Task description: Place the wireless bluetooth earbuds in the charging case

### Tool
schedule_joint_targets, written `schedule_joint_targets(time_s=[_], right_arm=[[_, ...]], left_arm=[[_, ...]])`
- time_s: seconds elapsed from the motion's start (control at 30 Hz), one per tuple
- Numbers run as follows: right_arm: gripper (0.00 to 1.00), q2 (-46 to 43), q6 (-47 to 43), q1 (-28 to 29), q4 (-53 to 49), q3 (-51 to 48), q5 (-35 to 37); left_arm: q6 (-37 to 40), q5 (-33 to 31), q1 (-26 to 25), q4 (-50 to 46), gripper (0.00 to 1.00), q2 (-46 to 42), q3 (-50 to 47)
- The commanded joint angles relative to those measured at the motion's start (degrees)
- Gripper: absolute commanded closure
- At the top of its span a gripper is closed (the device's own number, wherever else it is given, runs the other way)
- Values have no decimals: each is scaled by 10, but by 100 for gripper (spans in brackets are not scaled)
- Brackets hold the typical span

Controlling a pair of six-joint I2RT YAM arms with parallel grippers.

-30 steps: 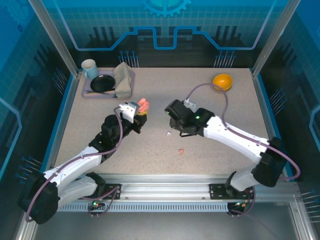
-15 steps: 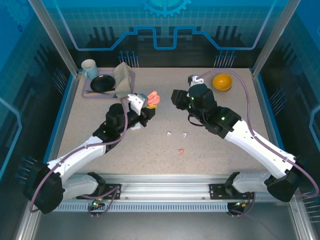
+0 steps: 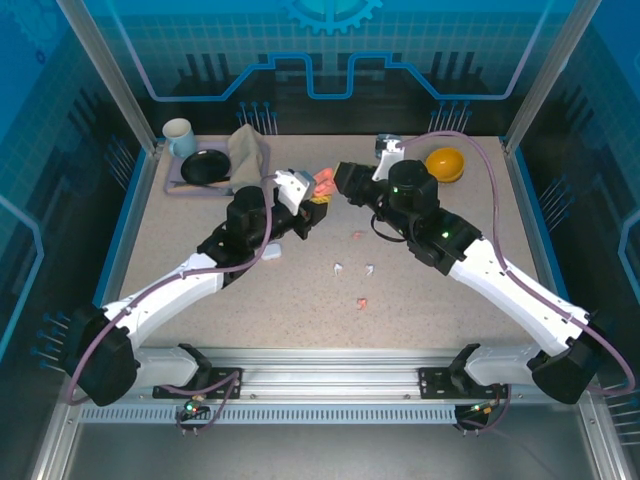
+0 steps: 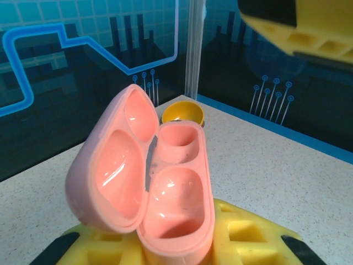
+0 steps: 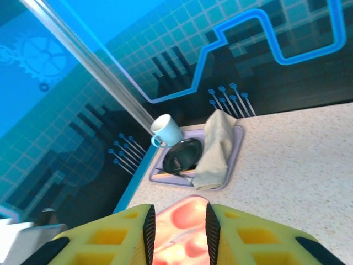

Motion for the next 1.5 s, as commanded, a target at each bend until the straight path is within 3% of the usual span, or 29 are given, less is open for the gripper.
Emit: schedule_joint_targets(time_s=[0.0,0.2,0.43,0.57,0.83,1.03,1.47], right_arm=[[66,-9,52,-31,-20,-42,15],[62,12,118,-90,-103,-95,-9],[26,109,110,-177,-240,-44,-33],[19,197,116,-223,-328,27,-43],[21,402,149,-241,-426,195,-44],[32,502,136,-239,-470,293,-33],[56,521,125,-242,-472,243,0]], left_arm=[[-10,-46,-2,2,100,-3,4],[-55,-102,0,18,100,-10,-28],[-71,-111,0,2,100,-17,-40],[-82,-111,0,2,100,-19,-51],[-89,-108,0,-2,100,-28,-63],[-85,-109,-1,-10,100,-45,-73],[-89,-103,0,-7,100,-46,-77]])
